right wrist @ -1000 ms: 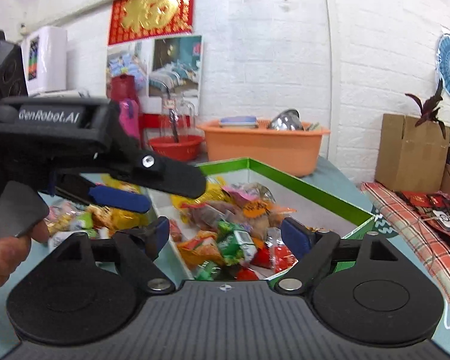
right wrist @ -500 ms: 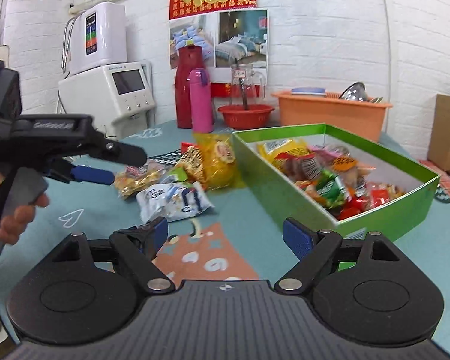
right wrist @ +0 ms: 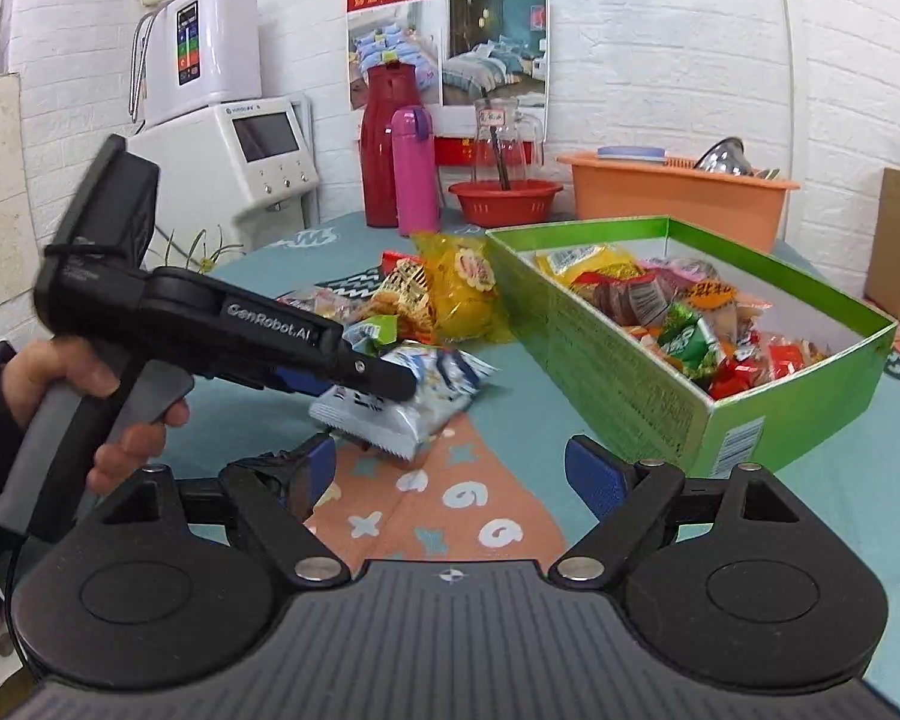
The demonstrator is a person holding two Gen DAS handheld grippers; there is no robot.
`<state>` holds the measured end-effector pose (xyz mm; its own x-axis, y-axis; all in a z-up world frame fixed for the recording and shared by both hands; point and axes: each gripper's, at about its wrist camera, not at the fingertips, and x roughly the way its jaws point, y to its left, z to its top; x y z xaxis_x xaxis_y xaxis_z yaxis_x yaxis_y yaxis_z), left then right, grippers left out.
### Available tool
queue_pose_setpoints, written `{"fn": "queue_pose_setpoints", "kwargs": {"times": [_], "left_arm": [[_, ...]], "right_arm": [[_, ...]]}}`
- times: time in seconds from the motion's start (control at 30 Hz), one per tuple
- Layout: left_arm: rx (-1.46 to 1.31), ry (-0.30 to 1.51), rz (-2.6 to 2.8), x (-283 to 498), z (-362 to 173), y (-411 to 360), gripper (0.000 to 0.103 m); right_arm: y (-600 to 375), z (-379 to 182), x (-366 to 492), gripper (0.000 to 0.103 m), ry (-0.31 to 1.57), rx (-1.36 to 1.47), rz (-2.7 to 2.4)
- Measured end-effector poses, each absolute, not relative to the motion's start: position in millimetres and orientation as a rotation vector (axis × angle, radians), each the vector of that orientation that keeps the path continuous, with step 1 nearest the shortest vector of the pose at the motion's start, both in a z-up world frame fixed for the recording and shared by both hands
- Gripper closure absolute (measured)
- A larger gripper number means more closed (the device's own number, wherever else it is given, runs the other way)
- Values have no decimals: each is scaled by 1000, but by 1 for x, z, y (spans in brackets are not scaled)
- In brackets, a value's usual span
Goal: Organize snacks
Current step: 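Grasp the white 'I'm' chip bag with the left gripper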
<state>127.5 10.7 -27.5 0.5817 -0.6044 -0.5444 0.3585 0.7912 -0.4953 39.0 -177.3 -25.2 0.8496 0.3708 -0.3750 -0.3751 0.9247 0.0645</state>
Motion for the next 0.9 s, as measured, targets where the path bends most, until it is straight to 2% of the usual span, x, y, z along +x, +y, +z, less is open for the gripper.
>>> {"fn": "queue_pose_setpoints", "kwargs": {"times": [0.03, 0.07, 0.13, 0.3, 0.43, 0.73, 0.9], "left_arm": [[-370, 762, -594, 122, -27, 11, 57], [-387, 758, -597, 118, -27, 12, 38], [-418, 743, -567, 112, -25, 17, 9], [-434, 746, -574, 114, -21, 17, 9], [-432, 779, -582, 123, -24, 9, 19], [-447, 792, -581, 135, -25, 4, 23], [-432, 805, -575, 136, -32, 1, 29]], "right_arm": [[-176, -26, 39, 0, 398, -15, 398], [-174, -27, 39, 0, 402, -20, 404], [-172, -29, 39, 0, 405, -28, 419], [-169, -34, 48, 0, 444, 4, 426], [-167, -36, 56, 0, 468, 48, 429], [-167, -43, 76, 0, 522, 135, 441], [-168, -43, 74, 10, 517, 135, 438]]}}
